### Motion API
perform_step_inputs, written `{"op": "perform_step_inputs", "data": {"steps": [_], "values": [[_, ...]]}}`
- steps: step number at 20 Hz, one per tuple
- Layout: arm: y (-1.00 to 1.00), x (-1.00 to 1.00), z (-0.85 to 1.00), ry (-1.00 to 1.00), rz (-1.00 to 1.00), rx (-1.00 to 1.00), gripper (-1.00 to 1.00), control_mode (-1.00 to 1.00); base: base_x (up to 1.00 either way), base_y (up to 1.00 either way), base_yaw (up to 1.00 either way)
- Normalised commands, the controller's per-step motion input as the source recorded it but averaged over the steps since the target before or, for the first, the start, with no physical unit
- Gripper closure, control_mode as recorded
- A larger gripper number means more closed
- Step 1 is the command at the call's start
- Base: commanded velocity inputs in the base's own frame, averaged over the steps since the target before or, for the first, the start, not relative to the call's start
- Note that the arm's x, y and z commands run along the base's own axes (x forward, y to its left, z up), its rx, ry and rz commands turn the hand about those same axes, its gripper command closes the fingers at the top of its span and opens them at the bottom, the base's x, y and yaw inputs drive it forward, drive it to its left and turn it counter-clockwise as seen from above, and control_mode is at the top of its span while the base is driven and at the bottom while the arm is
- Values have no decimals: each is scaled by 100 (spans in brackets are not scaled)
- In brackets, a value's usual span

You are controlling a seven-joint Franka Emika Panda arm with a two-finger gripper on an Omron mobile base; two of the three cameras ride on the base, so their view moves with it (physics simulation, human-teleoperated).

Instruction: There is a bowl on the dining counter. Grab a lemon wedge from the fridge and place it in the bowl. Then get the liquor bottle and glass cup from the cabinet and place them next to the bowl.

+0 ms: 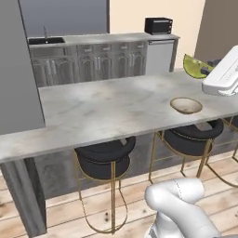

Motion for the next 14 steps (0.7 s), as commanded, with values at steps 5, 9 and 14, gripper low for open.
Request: {"op": "perform_step_inputs", "data": {"steps": [5, 9, 14], "values": [[0, 0, 0, 0, 0, 0, 100, 100, 20, -100, 0], [0, 0, 0, 0, 0, 0, 100, 100, 44, -88, 0], [0, 0, 0, 0, 0, 0, 100, 100, 56, -74, 0]]}}
